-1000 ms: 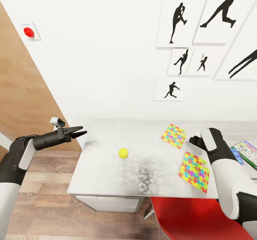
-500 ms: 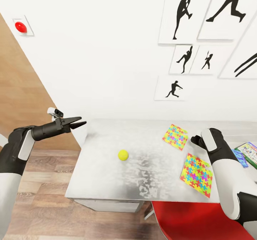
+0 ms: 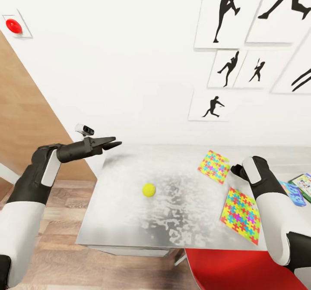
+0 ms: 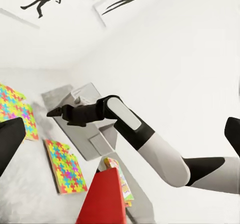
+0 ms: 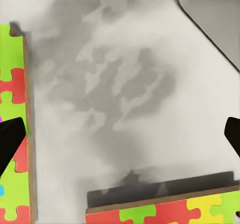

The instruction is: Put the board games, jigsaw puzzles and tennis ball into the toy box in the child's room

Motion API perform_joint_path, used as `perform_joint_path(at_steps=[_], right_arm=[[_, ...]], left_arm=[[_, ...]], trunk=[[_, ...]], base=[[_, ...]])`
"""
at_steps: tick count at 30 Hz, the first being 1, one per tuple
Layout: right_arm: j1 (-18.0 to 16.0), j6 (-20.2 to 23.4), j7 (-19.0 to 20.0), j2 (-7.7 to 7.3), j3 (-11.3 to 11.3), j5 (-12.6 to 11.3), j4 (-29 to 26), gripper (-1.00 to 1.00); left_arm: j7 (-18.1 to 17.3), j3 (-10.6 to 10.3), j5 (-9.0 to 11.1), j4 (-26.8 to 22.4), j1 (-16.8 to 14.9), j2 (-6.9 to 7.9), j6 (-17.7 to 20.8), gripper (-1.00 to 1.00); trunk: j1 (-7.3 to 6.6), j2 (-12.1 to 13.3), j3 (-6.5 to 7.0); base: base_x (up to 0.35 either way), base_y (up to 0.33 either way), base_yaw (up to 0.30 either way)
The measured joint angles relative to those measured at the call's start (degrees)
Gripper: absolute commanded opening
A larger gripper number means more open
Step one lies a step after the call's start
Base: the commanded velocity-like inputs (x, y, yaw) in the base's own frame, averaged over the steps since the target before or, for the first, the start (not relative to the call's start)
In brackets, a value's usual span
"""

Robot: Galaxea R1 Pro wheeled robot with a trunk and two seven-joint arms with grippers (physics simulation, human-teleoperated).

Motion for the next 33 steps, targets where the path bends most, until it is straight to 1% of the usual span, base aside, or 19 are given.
perform_joint_path(at_steps=[1,2,3,4,5,6,7,8,10,12,16,21,33], right_arm=[[0.0,0.0,0.0,0.00,0.0,0.0,0.0,1.00],[0.0,0.0,0.0,-0.03,0.0,0.0,0.0,1.00],[0.0,0.0,0.0,-0.04,0.1,0.0,0.0,1.00],[0.1,0.0,0.0,-0.07,0.1,0.0,0.0,1.00],[0.1,0.0,0.0,-0.07,0.1,0.0,0.0,1.00],[0.1,0.0,0.0,-0.09,0.1,0.0,0.0,1.00],[0.1,0.0,0.0,-0.11,0.1,0.0,0.0,1.00],[0.1,0.0,0.0,-0.15,0.1,0.0,0.1,1.00],[0.2,0.0,0.0,-0.25,0.0,0.1,0.5,1.00],[0.3,0.0,0.0,-0.31,0.0,0.1,1.0,1.00],[0.6,0.0,0.0,-0.44,0.0,0.1,1.4,1.00],[0.7,0.0,0.0,-0.89,0.0,0.1,1.6,1.00],[0.8,0.0,-0.1,-1.14,0.0,0.2,2.9,1.00]], left_arm=[[0.0,-0.9,0.0,-0.1,0.0,-0.22,0.0,1.00],[0.1,-2.4,0.0,-0.4,0.0,-0.81,0.0,1.00],[0.1,-3.1,-0.1,-0.5,0.0,-1.20,0.0,1.00],[0.3,-4.2,-0.2,-0.8,0.0,-2.11,0.0,1.00],[0.3,-4.6,-0.3,-0.9,0.0,-2.66,0.0,1.00],[0.5,-5.2,-0.4,-1.0,0.0,-3.71,0.0,1.00],[0.6,-5.4,-0.6,-1.0,0.0,-4.25,0.0,1.00],[0.9,-5.7,-1.0,-1.1,0.0,-5.12,0.0,1.00],[1.6,-6.0,-1.7,-1.2,0.0,-6.02,0.0,1.00],[2.2,-6.1,-2.2,-1.2,0.0,-6.51,0.0,1.00],[2.6,-6.2,-2.7,-1.2,0.0,-6.80,0.1,1.00],[2.8,-6.3,-2.9,-1.2,0.0,-6.86,0.1,1.00],[2.8,-6.3,-2.9,-1.2,0.0,-6.57,0.1,1.00]], trunk=[[0.00,0.0,-0.09],[0.00,0.0,-0.19],[0.00,0.0,-0.28],[0.00,0.0,-0.38],[0.00,0.0,-0.47],[0.01,0.0,-0.57],[0.01,0.0,-0.66],[0.01,0.0,-0.76],[0.01,0.0,-0.95],[0.01,0.0,-1.13],[0.00,0.0,-1.36],[0.00,0.0,-1.42],[0.00,0.0,-1.44]], base=[[0.032,0.000,0.000],[0.026,0.000,0.000],[0.017,0.000,0.000],[0.013,0.000,0.000],[0.008,0.000,0.000],[0.007,0.000,0.000],[0.004,0.000,0.000],[0.003,0.000,0.000],[0.002,0.000,0.000],[0.001,0.000,0.000],[0.000,0.000,0.000],[-0.004,0.000,0.000],[-0.049,0.000,0.000]])
